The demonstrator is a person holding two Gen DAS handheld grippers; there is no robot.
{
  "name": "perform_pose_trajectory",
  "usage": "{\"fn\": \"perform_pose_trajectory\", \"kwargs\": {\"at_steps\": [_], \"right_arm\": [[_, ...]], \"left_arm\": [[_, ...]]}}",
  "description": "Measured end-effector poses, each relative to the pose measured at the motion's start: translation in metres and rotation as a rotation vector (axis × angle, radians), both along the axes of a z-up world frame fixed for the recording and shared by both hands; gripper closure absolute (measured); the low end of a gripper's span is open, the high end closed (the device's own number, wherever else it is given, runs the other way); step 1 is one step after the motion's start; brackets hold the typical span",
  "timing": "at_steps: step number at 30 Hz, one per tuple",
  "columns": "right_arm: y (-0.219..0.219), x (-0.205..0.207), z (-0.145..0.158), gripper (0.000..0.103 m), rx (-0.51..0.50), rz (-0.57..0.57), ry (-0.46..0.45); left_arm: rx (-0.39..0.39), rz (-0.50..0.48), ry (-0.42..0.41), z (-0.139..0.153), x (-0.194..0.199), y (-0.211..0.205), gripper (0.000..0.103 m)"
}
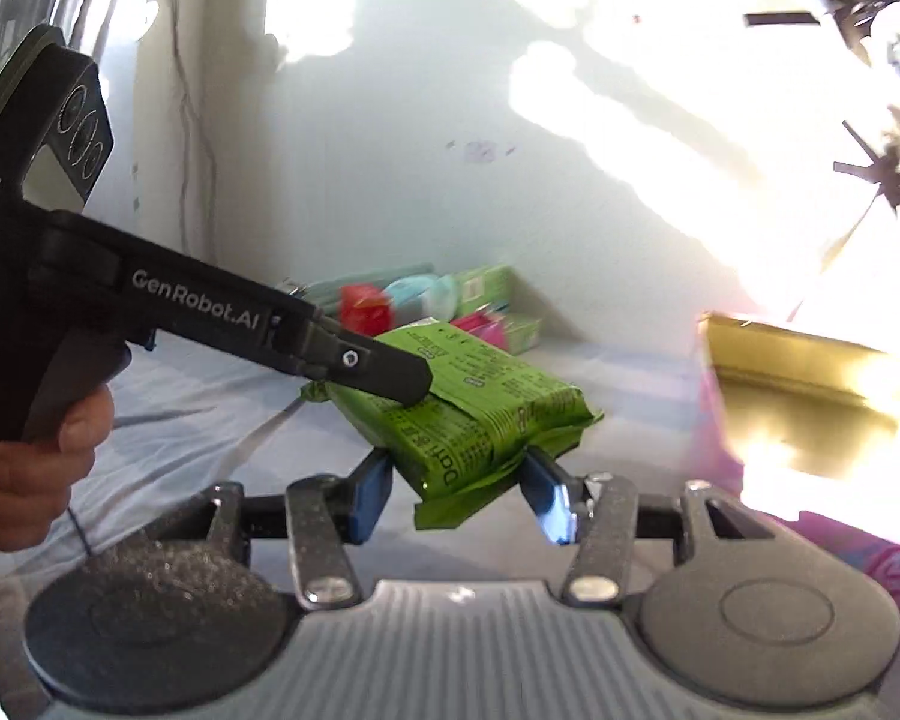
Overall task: Organize objects
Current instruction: 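Carry the green packet into the pink tin and open the left gripper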
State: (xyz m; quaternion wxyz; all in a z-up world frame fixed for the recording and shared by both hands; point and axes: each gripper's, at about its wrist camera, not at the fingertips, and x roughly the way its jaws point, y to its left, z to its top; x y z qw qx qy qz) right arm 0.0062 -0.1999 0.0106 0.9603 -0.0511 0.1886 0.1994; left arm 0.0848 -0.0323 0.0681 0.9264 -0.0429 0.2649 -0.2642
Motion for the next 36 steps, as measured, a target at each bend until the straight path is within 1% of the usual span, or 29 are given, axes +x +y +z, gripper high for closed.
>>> {"fn": "perform_pose_trajectory", "kwargs": {"at_steps": [3, 6, 9, 12, 13, 14, 15, 19, 22, 26, 30, 31, 33, 36], "right_arm": [[-0.03, 0.0, 0.012, 0.054, -0.019, -0.127, -0.091], [-0.057, 0.013, 0.015, 0.054, -0.044, -0.267, -0.135], [-0.083, 0.027, 0.012, 0.054, -0.055, -0.375, -0.137], [-0.099, 0.041, 0.009, 0.052, -0.038, -0.438, -0.108], [-0.105, 0.043, 0.008, 0.05, -0.025, -0.452, -0.102], [-0.109, 0.043, 0.007, 0.043, -0.012, -0.463, -0.097], [-0.111, 0.04, 0.006, 0.039, 0.003, -0.468, -0.099], [-0.104, 0.026, 0.004, 0.037, 0.007, -0.444, -0.153], [-0.097, 0.022, 0.004, 0.038, 0.028, -0.418, -0.152], [-0.087, 0.006, 0.002, 0.039, 0.083, -0.397, -0.153], [-0.076, -0.01, -0.007, 0.039, 0.168, -0.371, -0.095], [-0.072, -0.012, -0.008, 0.039, 0.166, -0.373, -0.084], [-0.066, -0.018, -0.005, 0.039, 0.162, -0.383, -0.095], [-0.064, -0.018, -0.003, 0.039, 0.232, -0.363, -0.032]], "left_arm": [[0.001, -0.072, -0.071, 0.013, 0.017, -0.049, 0.045], [-0.011, -0.119, -0.062, 0.015, 0.038, -0.098, 0.045], [0.002, -0.153, -0.019, 0.003, 0.052, -0.137, 0.045], [0.037, -0.137, -0.026, -0.007, 0.057, -0.162, 0.047], [0.043, -0.129, -0.015, -0.008, 0.058, -0.166, 0.048], [0.039, -0.12, -0.002, -0.009, 0.058, -0.165, 0.048], [0.032, -0.114, 0.001, -0.009, 0.056, -0.162, 0.048], [0.03, -0.061, -0.022, -0.003, 0.044, -0.144, 0.048], [0.037, -0.007, -0.038, 0.0, 0.03, -0.123, 0.047], [0.089, 0.068, -0.033, -0.008, 0.008, -0.095, 0.047], [0.181, 0.156, -0.024, -0.022, -0.01, -0.073, 0.046], [0.194, 0.175, -0.017, -0.024, -0.012, -0.068, 0.046], [0.212, 0.203, 0.0, -0.029, -0.017, -0.059, 0.046], [0.247, 0.244, 0.017, -0.037, -0.021, -0.05, 0.046]]}}
